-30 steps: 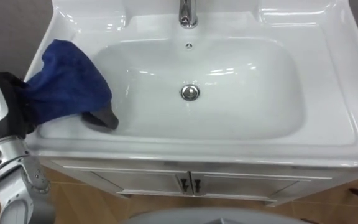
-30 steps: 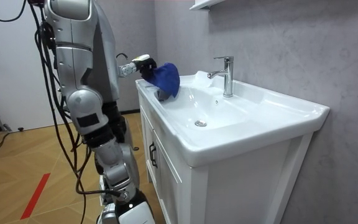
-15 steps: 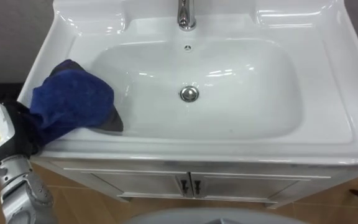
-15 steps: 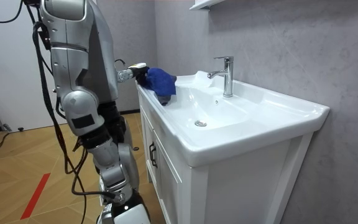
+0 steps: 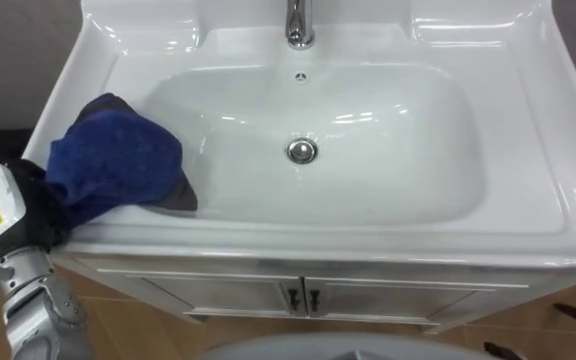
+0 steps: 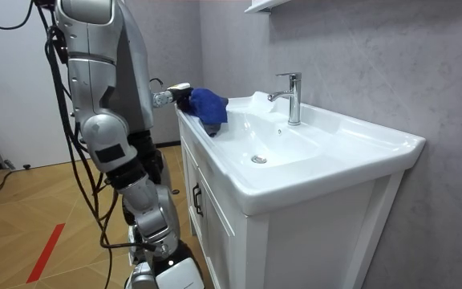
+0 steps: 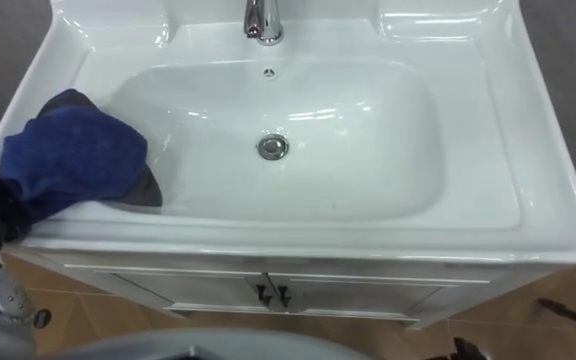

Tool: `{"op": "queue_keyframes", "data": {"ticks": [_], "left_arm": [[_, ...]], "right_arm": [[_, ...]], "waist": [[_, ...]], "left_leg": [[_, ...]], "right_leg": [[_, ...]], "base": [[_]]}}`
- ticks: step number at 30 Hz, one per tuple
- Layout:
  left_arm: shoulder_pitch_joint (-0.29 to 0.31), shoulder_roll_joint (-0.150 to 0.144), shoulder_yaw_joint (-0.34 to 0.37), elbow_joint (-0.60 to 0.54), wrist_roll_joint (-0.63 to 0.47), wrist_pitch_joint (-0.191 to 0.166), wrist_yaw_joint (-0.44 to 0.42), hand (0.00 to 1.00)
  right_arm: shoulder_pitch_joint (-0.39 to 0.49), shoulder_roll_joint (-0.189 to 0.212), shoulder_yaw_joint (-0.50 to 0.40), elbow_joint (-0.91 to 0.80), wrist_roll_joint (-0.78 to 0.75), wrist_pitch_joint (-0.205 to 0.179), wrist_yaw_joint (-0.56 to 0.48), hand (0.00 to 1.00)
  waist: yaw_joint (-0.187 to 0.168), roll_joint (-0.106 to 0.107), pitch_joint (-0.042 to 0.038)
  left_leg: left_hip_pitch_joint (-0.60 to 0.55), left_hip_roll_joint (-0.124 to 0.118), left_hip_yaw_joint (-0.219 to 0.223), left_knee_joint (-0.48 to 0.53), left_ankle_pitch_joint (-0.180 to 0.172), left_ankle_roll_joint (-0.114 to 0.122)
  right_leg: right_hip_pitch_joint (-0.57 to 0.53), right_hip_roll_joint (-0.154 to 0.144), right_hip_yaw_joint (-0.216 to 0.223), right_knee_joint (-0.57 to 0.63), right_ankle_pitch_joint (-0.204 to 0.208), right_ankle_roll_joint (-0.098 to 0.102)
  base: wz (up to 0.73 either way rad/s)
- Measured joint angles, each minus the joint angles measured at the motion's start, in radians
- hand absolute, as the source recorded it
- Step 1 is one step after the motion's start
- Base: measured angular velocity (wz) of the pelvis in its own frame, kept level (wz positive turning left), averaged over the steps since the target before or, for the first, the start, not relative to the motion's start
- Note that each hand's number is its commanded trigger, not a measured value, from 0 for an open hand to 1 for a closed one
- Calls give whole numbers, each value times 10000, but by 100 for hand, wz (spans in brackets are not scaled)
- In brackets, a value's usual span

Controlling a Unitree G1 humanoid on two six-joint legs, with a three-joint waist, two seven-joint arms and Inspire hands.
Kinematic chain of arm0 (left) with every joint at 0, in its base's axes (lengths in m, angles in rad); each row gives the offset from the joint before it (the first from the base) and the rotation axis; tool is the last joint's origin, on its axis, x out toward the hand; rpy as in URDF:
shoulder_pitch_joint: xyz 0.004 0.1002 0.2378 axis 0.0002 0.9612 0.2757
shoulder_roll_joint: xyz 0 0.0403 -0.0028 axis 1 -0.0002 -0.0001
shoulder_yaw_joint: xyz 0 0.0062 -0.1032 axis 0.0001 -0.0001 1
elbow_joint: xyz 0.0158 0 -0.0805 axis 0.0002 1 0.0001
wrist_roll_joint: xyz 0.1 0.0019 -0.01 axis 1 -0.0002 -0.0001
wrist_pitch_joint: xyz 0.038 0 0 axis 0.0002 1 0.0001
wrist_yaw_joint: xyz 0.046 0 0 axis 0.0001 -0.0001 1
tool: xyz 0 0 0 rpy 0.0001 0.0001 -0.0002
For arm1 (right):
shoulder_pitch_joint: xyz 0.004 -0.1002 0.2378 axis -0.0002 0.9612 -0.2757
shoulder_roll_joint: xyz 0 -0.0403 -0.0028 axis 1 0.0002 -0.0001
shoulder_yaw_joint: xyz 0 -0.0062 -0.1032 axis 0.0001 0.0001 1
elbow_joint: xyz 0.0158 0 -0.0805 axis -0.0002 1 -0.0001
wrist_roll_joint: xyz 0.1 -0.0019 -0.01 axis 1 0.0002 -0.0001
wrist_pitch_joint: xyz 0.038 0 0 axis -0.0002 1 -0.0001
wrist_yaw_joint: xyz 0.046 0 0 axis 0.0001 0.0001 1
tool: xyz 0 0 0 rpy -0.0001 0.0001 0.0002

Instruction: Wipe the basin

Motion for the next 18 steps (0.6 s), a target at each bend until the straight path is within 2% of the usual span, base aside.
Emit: {"op": "queue_keyframes", "data": {"ticks": [18], "left_arm": [[-21, -237, 4, 117, -165, -206, 578, 0]], "right_arm": [[62, 49, -121, -123, 456, -34, 34, 0]], "waist": [[-16, -3, -10]], "left_leg": [[-101, 0, -6, 75, 0, 0]], "right_leg": [[-42, 2, -10, -31, 0, 0]], "base": [[0]]}}
